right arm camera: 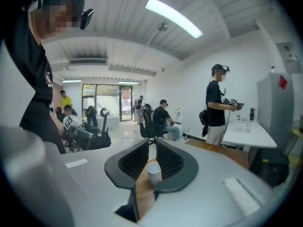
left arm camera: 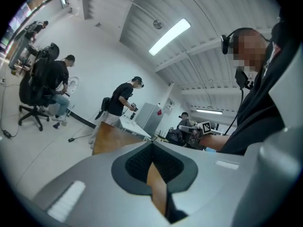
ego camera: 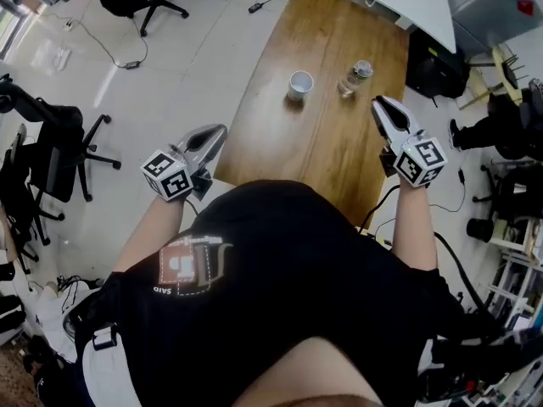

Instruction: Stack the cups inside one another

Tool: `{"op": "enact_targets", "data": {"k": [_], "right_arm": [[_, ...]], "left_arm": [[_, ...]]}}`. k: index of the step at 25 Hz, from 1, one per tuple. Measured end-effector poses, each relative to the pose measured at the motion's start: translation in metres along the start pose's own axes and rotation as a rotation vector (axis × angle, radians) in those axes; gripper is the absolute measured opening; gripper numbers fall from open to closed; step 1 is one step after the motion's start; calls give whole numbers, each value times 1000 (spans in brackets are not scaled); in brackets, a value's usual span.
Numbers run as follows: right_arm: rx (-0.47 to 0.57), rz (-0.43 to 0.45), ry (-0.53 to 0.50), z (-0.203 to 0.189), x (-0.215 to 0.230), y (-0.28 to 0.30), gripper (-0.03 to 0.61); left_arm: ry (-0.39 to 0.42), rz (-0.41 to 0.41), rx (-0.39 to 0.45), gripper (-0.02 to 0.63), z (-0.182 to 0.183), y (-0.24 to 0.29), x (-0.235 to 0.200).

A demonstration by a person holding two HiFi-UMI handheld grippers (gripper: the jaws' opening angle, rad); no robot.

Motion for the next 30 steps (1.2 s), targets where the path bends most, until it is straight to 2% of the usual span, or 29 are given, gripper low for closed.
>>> {"op": "enact_targets", "data": {"k": [4,11,14,18,24,30], "right_arm": [[51,-130,206,-60,9,-82,36],[-3,-221,417,-162,-17,-139,14],[-32,-219,496,-190,-29,-144,13],[-14,-208,496,-188,-28,-146,12],[142,-214,494,-137,-4,-150,12],[68,-148,513,-152,-27,-126,12]], "left_arm": [[46,-129,-29,2,8,66,27],[60,-203,-101,2,-10,115,70],[56,-211,-147,2,-23,120,84],[55,-222,-162,2,-35,117,88],[52,-202,-149,2,-30,107,80],[49,-197,-141,2,-29,102,76]]}}
Point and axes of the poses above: the fingertips, and each gripper's own axes: y forward along the fingers, x to its right, z out of its top, the point moved 6 cm from there along -y, backward along the fingers, and after that the axes turned 2 degrees about z, right-handed, at the moved point
